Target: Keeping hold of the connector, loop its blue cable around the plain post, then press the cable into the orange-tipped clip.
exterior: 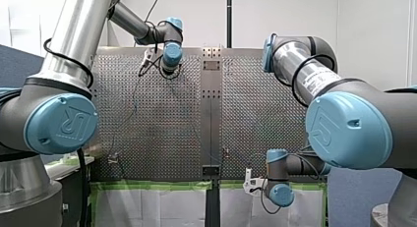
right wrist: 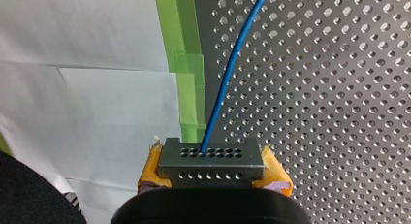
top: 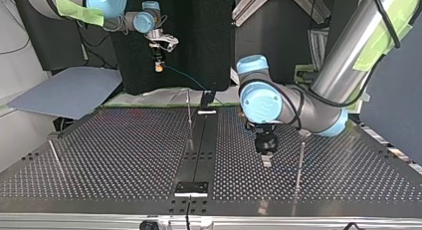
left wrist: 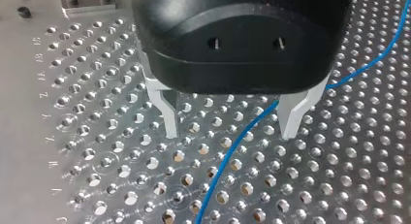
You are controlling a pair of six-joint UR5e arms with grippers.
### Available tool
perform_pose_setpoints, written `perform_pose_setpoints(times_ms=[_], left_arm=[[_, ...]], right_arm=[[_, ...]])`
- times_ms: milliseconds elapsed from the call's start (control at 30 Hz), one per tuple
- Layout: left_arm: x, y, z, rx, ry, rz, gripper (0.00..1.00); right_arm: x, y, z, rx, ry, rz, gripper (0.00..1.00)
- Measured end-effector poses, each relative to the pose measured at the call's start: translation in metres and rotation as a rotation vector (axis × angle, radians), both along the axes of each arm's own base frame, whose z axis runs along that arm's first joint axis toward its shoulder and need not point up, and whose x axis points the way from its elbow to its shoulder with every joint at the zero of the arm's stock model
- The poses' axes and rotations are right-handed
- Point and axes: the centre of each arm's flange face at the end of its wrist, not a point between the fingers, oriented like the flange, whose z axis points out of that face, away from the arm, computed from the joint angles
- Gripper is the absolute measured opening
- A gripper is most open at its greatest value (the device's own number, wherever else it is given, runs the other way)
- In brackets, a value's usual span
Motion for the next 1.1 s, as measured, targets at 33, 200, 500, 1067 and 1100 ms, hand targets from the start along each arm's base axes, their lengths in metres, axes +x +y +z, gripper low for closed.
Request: perform_pose_setpoints(times_ms=[33,200,500,1067,1100], left_arm=[[0.000,0.000,0.000,0.004,0.001,0.005,0.98],[0.002,0.002,-0.007,0.033,0.011,0.039,0.98],[0.012,0.004,-0.023,0.085,0.022,0.086,0.98],[0.025,0.003,-0.038,0.114,0.011,0.114,0.98],[0.025,0.003,-0.038,0.113,0.011,0.114,0.98]], right_arm=[[0.000,0.000,0.000,0.000,0.001,-0.001,0.00],[-0.002,-0.001,0.000,0.000,0.002,-0.006,0.00],[-0.005,-0.005,0.000,-0.005,-0.010,-0.016,0.00],[-0.011,-0.011,0.001,-0.013,-0.030,-0.032,0.00],[-0.011,-0.012,0.001,-0.014,-0.031,-0.032,0.00]])
